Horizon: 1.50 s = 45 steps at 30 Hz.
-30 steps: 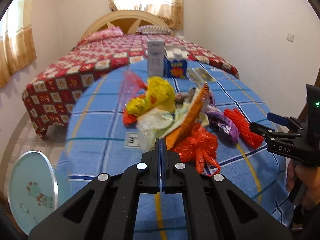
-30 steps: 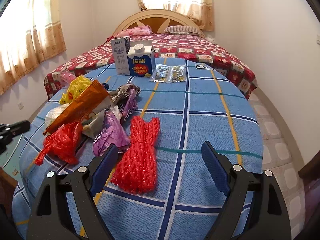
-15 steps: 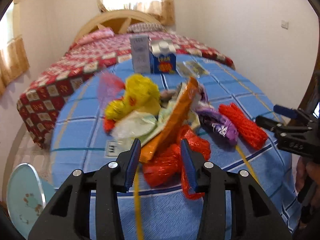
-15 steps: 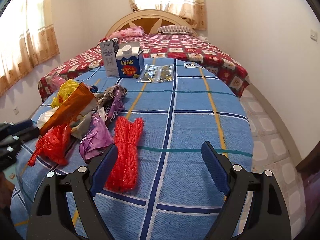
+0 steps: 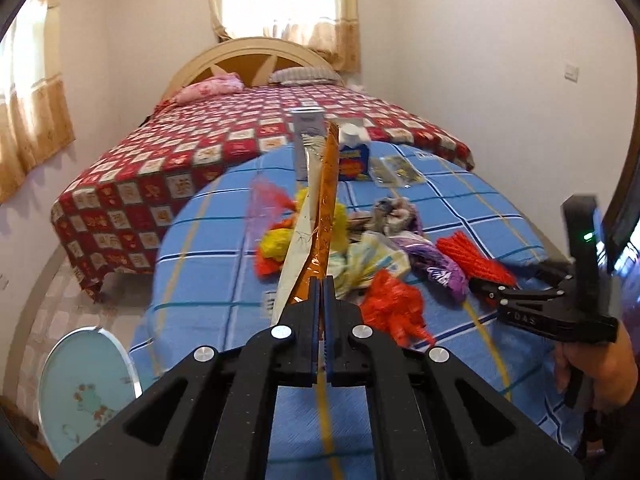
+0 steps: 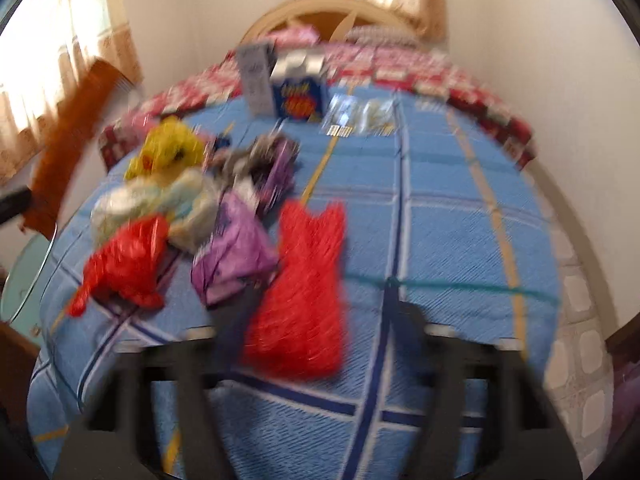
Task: Collect trash
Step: 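Grasp the red mesh bundle with the right gripper while the left gripper holds the orange wrapper, then carry the orange wrapper and red mesh over the bin and release both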
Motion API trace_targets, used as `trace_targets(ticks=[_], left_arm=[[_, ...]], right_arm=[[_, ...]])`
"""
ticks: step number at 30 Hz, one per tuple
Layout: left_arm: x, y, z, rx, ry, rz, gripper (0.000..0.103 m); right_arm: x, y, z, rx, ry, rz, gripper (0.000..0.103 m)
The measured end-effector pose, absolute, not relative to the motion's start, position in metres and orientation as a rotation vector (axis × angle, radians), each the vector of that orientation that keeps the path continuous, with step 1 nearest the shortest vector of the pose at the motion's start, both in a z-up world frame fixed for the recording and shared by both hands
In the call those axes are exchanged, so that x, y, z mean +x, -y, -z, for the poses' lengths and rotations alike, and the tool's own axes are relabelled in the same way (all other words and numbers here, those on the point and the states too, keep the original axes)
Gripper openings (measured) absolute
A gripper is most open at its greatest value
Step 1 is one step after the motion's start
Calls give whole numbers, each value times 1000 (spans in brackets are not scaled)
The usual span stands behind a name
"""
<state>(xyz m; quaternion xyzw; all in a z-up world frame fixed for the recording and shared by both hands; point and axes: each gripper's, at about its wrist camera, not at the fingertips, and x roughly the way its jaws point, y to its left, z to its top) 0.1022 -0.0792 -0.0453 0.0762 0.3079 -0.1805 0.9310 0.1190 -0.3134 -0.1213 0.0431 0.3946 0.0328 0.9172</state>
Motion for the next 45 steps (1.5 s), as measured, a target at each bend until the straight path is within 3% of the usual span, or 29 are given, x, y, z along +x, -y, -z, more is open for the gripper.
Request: trace_targets(ticks=[1,3,9,19,45], left_arm=[[99,71,44,152,-633,350,1],[96,56,44,156,-639,308,1],[86,-6,46,144,-659,160,1],[76,-92,60,121,-733,-56,1],[62,-182,76,37,-794,-286,2]], right_arm=[[118,313,122,95,-812,-78,26],[114,313,118,101,-791,-86,23],[102,302,70,94,-650,-85,23],[131,201,46,6,-607,-322,23],[174,-3,68,-222,-626,-699,23]])
